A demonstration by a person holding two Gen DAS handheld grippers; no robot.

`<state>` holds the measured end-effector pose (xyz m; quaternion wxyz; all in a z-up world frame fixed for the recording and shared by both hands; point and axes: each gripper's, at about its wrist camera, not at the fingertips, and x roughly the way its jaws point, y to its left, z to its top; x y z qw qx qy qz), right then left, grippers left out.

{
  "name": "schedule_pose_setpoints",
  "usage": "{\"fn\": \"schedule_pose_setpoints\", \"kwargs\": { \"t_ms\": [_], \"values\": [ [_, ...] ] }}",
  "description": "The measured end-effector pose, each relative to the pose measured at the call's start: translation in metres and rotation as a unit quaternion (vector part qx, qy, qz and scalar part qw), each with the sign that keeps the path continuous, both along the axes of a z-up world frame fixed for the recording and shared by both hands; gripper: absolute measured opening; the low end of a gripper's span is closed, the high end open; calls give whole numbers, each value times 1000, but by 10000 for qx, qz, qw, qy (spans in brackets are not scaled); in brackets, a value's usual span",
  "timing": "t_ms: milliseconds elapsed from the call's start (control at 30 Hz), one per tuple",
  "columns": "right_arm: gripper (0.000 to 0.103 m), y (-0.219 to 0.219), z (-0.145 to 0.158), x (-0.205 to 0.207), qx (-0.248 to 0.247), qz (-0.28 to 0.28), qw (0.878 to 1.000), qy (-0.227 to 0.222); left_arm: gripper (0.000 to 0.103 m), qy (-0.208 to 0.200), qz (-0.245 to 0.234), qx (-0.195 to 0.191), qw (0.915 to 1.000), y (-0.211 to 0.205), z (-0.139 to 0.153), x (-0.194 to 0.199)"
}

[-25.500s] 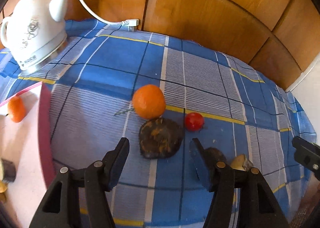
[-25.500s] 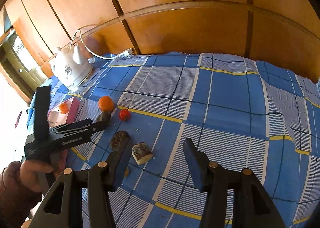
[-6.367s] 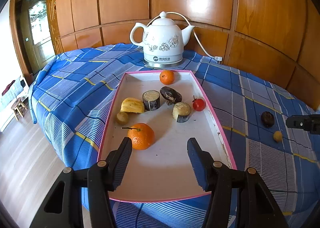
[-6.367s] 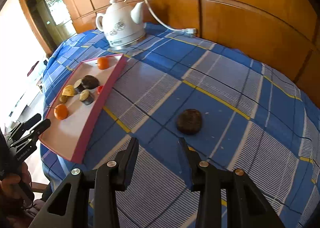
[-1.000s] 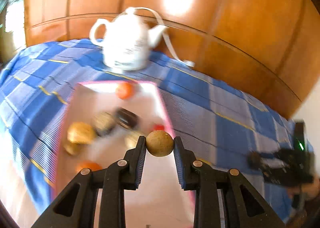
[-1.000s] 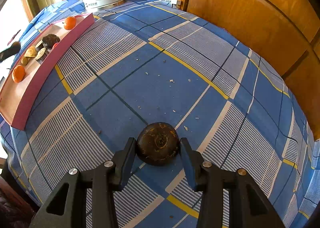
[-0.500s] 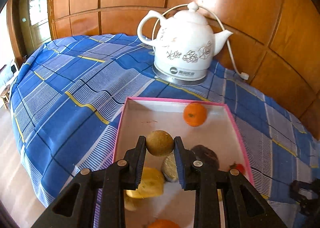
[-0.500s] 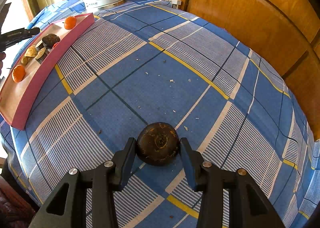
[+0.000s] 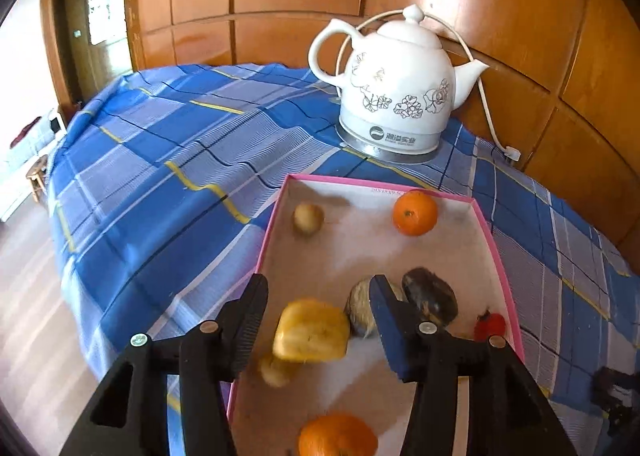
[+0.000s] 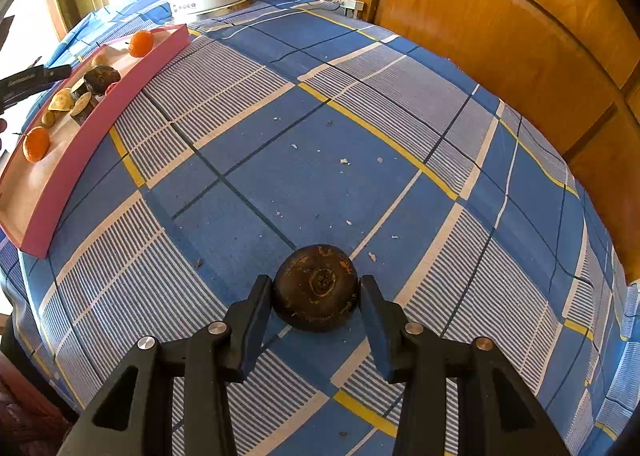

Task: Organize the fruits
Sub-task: 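Hold the dark brown round cake lifted in the right tool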

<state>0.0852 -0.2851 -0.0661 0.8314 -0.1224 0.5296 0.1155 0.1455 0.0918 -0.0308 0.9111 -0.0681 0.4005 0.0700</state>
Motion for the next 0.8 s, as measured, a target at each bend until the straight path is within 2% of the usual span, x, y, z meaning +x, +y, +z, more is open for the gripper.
{"fn": "schedule_pose_setpoints", "kwargs": {
  "t_ms": [133,367,800],
  "values": [
    [45,0,0,0,-7,-11,10000,-2,53,-149,-46,135,9998,-12,8,-22],
    [45,0,0,0,-40,-39,10000,-4,53,-348,-286,100,9989,-29,17,-56],
    [45,-1,-2,1,2,-94,10000,13,53,-239,-474,113,9985,-45,10,-93]
  ]
}}
